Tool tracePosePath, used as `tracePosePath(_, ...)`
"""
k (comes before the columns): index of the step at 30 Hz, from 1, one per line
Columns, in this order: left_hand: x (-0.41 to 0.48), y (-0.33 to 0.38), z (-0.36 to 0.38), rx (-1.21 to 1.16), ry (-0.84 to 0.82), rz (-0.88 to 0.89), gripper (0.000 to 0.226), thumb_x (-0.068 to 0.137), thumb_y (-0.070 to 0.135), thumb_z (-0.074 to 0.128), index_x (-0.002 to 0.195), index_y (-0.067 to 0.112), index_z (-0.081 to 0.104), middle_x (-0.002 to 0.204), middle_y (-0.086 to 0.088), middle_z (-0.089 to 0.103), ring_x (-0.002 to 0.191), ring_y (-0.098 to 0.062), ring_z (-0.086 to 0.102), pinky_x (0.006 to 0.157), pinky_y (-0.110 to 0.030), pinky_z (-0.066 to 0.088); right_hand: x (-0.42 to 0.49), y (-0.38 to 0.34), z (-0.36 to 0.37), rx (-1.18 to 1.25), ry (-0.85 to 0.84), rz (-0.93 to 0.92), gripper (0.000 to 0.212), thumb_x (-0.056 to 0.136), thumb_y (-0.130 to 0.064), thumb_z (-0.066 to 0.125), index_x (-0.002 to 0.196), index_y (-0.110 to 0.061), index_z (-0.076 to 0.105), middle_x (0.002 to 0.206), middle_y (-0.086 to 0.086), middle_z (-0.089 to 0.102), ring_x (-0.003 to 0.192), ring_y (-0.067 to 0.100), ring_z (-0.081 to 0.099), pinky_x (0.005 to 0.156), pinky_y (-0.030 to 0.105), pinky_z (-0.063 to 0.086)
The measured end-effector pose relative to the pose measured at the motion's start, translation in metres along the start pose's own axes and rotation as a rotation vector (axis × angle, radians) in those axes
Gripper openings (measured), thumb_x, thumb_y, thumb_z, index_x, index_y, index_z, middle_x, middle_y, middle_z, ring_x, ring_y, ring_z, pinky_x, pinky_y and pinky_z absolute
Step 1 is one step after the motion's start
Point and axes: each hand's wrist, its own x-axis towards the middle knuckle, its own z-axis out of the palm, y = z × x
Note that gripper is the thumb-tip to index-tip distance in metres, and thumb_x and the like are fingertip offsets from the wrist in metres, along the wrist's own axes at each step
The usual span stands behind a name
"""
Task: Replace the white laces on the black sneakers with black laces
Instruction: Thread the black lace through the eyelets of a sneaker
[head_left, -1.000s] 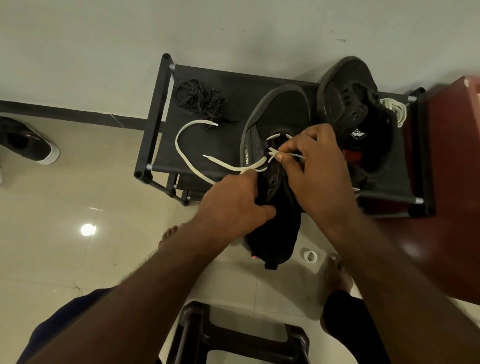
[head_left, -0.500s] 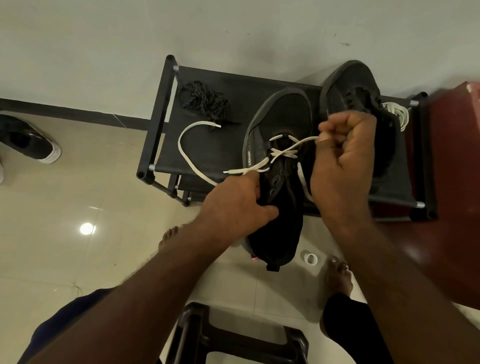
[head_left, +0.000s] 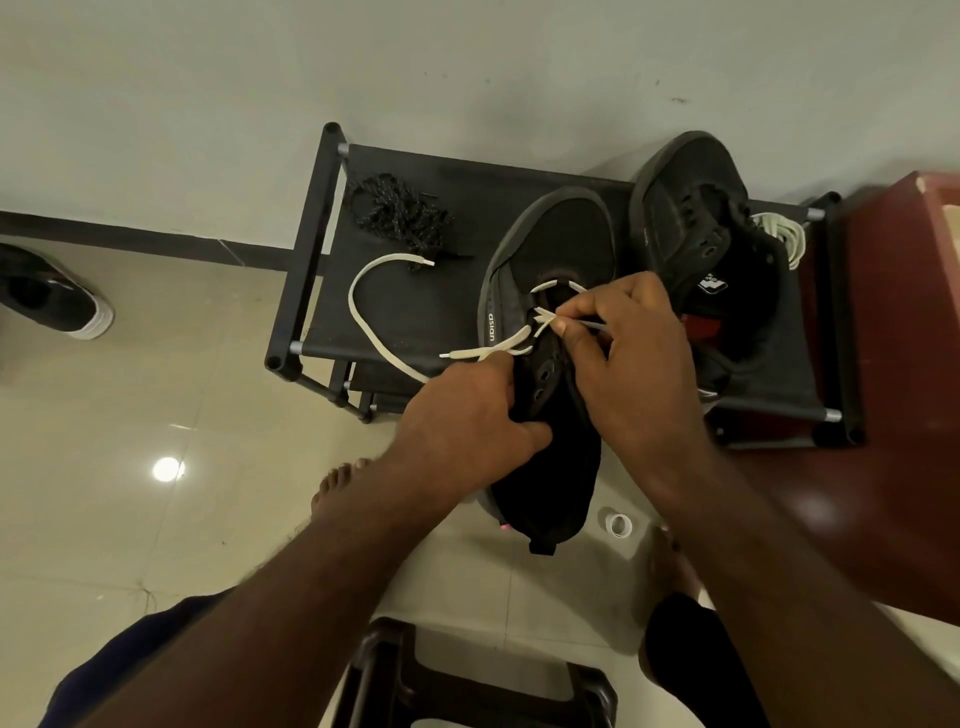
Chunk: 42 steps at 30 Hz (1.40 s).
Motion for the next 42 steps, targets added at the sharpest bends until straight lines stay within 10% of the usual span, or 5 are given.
tracePosePath(13,0.0012,0.0057,-0.0014,-0.056,0.089,-0.020,0.035,0.078,0.037,0.069,0.072,0.028,0.036,0.070,0.009,0.051,0.062,-0.010,0.048,0.058,-0.028,0.038,-0.0009,0.0024,-0.0020,0.090,0.107,0.031,0.007,0.105,-0.020,0.049,0.098,-0.021,0.047,0.081,-0.019,0.057,0.077,-0.010,0.058,0.063,0.005,0.039)
tracePosePath(19,0.0009,0.0036,-0.0019,-0.026,0.038,-0.013,0.032,0.078,0.038,0.069,0.076,0.029,0.038,0.072,0.009,0.053,0.064,-0.010,0.052,0.058,-0.027,0.040,0.0028,0.0034,-0.0046,0.116,-0.032,0.024,0.026,0.094,-0.023,0.065,0.120,-0.022,0.063,0.104,-0.016,0.053,0.089,-0.011,0.055,0.076,0.001,0.041)
tracePosePath(34,-0.0011,0.0036,-0.0039,-0.013,-0.050,-0.026,0.035,0.078,0.037,0.071,0.101,0.019,0.052,0.084,0.003,0.060,0.077,-0.018,0.061,0.072,-0.035,0.055,0.0029,-0.0003,-0.0039,-0.042,-0.081,-0.011,0.006,0.098,-0.015,0.060,0.095,-0.019,0.064,0.098,-0.009,0.055,0.080,0.000,0.050,0.072,0.000,0.035)
tracePosePath(42,-0.0003,0.0026,-0.0042,-0.040,-0.067,-0.025,0.035,0.079,0.037,0.072,0.103,0.020,0.053,0.084,0.003,0.060,0.078,-0.016,0.061,0.072,-0.033,0.055,0.0045,0.0018,-0.0072,0.286,0.054,0.106,0.008,0.103,-0.015,0.050,0.098,-0.021,0.054,0.085,-0.012,0.066,0.080,-0.004,0.062,0.071,0.012,0.046)
